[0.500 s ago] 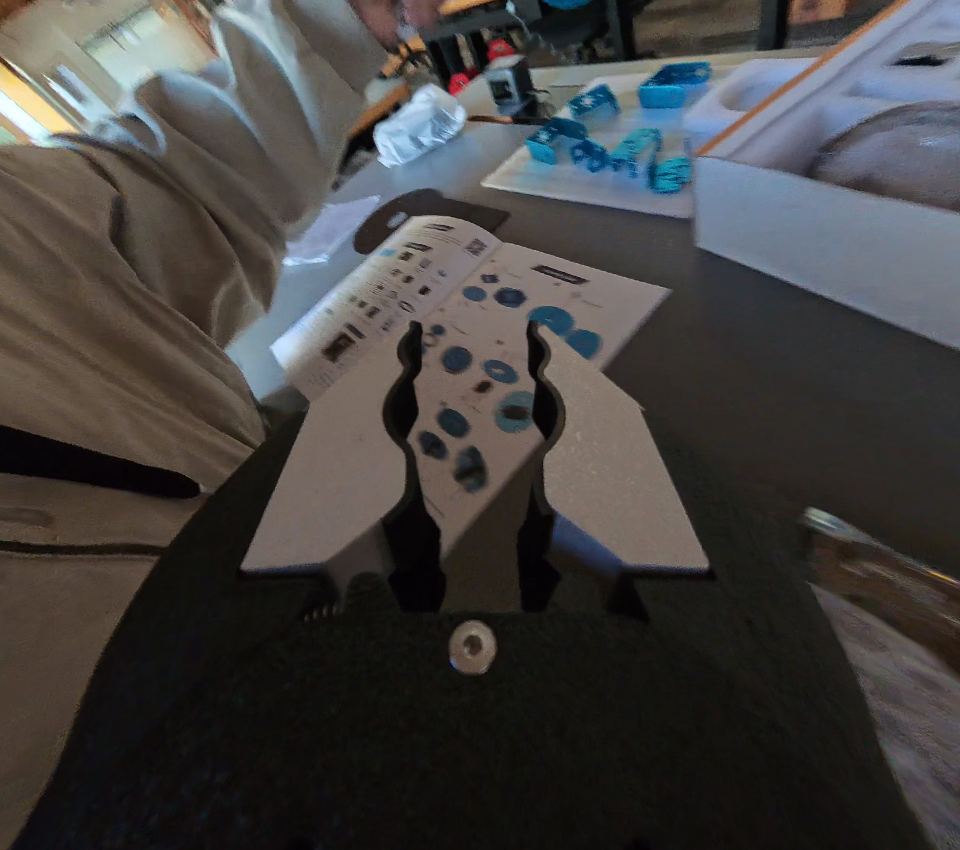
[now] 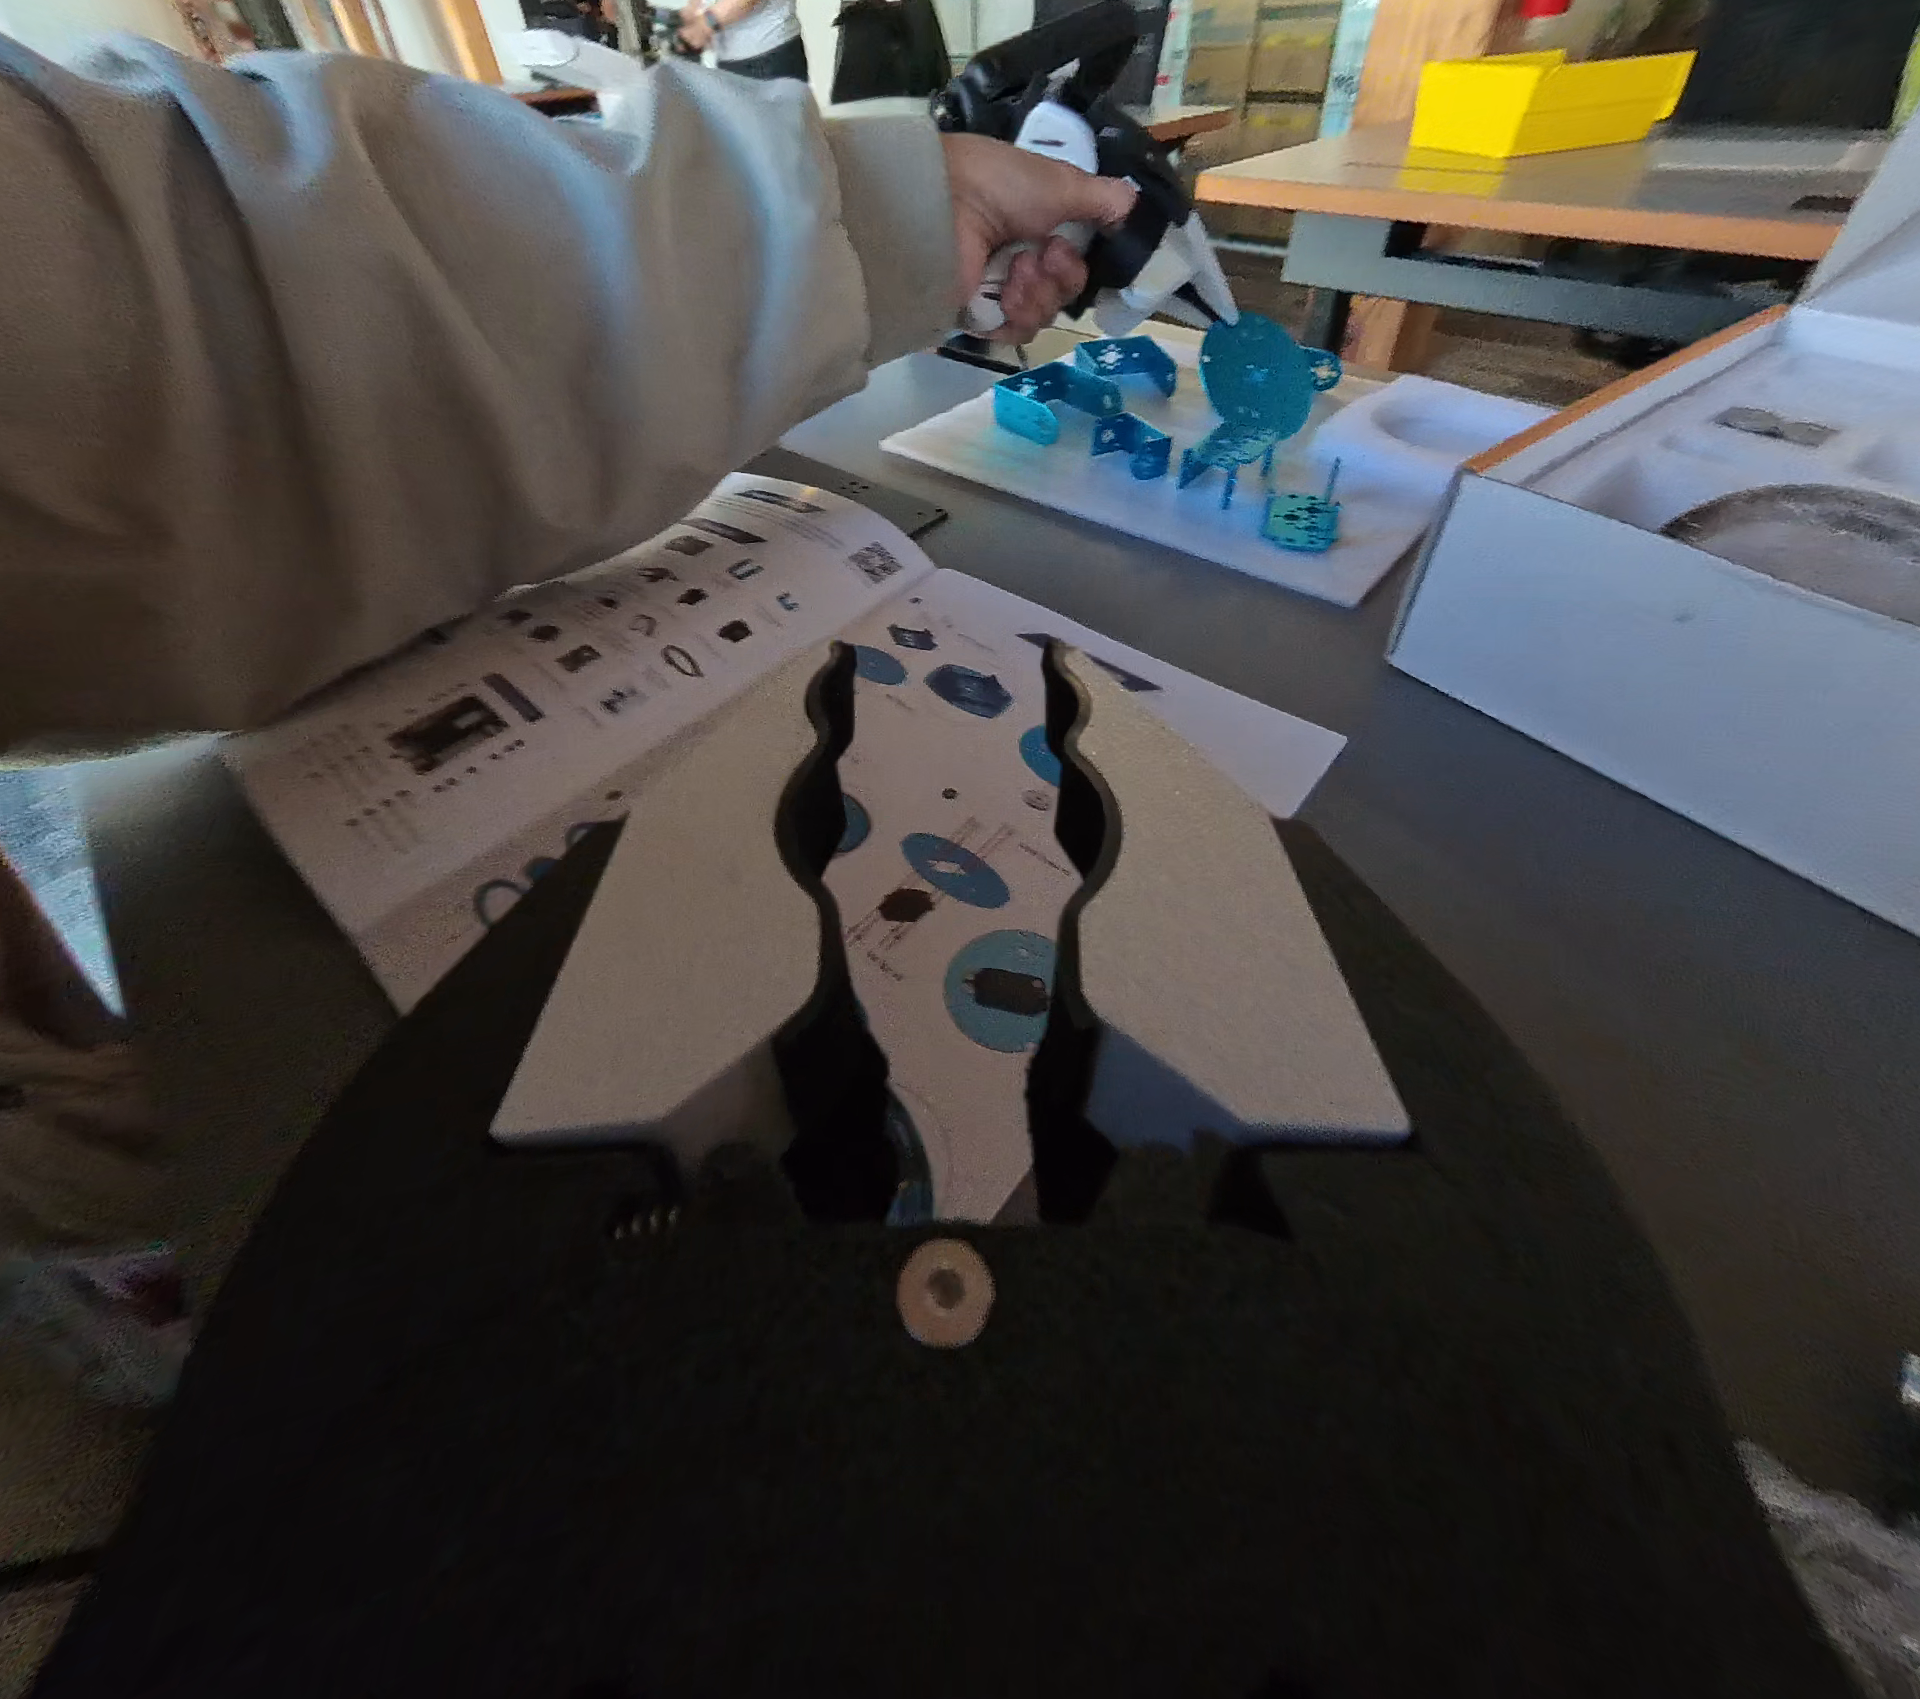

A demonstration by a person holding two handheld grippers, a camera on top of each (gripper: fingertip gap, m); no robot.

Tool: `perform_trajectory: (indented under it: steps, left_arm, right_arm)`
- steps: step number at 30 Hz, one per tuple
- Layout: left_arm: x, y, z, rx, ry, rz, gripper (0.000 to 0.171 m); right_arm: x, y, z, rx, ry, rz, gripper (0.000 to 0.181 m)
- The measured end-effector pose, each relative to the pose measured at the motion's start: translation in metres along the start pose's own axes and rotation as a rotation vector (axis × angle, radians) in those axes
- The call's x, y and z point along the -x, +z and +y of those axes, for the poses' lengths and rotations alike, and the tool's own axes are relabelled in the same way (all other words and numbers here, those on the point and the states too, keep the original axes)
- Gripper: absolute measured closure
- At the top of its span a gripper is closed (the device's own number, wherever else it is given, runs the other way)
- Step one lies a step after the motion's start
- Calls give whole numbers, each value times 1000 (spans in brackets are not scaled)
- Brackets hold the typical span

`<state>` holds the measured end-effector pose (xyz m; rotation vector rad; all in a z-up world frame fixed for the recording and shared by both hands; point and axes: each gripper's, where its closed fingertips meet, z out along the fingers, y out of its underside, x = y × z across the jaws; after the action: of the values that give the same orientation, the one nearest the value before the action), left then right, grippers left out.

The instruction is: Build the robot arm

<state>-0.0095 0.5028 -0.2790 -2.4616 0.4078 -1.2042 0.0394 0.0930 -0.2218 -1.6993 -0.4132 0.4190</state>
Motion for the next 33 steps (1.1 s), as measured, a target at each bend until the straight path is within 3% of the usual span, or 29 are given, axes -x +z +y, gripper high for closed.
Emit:
perform_trajectory:
  steps: [8,16,20,24,27,29,30,33]
  left_arm:
    - [28,5,9,37,-59,-76,170]
    - [52,3,36,273,213,-324,151]
    - [43,-10,19,275,342,-392,133]
    - [39,0,-20,219,413,-423,119]
    - [47,23,-42,225,310,-454,122]
    - [63,29,-59,213,299,-561,146]
    - [69,31,-64,226,296,-598,150]
    - [75,43,-56,337,277,-593,167]
  right_arm:
    - [-10,8,32,-7,60,-44,147]
    - [-7,5,26,-46,114,-107,146]
    - [-6,5,26,-46,120,-114,146]
    - [-5,7,29,-30,119,-123,146]
    - [-2,8,31,-18,116,-131,146]
    - [-3,8,31,-20,114,-127,146]
    - [-3,8,31,-21,116,-127,147]
    - [-4,7,31,-21,121,-124,146]
